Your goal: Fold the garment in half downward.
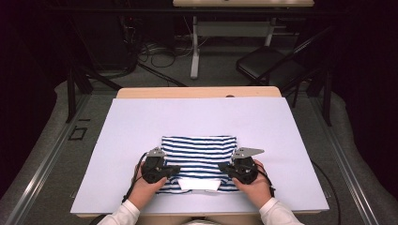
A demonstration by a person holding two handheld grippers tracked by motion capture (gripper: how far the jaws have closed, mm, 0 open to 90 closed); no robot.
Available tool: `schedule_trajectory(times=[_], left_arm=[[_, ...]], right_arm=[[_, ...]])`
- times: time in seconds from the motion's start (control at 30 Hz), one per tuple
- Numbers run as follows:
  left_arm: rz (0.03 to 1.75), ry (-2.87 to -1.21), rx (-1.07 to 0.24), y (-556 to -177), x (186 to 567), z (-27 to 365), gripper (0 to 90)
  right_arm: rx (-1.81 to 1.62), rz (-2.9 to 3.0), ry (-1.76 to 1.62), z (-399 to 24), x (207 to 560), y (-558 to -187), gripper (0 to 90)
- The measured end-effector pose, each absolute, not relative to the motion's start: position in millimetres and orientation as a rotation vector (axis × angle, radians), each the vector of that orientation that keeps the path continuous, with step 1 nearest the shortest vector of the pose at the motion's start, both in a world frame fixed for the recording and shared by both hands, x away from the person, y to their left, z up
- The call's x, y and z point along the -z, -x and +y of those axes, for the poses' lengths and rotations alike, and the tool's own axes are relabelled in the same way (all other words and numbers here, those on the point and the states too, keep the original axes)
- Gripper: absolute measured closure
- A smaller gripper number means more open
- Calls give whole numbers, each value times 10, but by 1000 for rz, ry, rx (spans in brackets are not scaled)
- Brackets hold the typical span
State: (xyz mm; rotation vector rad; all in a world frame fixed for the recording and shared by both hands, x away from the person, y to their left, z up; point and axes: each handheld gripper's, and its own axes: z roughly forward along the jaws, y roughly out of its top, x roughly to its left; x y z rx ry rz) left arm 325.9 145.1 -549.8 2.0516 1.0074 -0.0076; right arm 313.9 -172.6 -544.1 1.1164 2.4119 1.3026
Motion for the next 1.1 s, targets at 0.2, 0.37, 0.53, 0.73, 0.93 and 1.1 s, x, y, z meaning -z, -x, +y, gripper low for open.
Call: schedule_trajectory(times=[0.2,0.37,0.53,0.73,0.93,1.1], left_arm=[[1009,-2045,-4,-3253,5491,1466,900],[1009,-2045,-7,-3266,5493,1470,900],[1009,-2040,-13,-3286,5485,1484,900],[1018,-2027,-25,-3305,5482,1509,900],[1034,-2009,-39,-3330,5468,1549,900],[1046,-1995,-58,-3378,5437,1589,900]], right_arm=[[-1302,2414,-1109,-1718,5446,-3138,900],[-1309,2405,-1110,-1709,5446,-3143,900],[-1308,2393,-1117,-1718,5452,-3159,900],[-1310,2384,-1115,-1727,5454,-3171,900],[-1315,2366,-1117,-1736,5452,-3178,900],[-1310,2353,-1112,-1749,5451,-3187,900]])
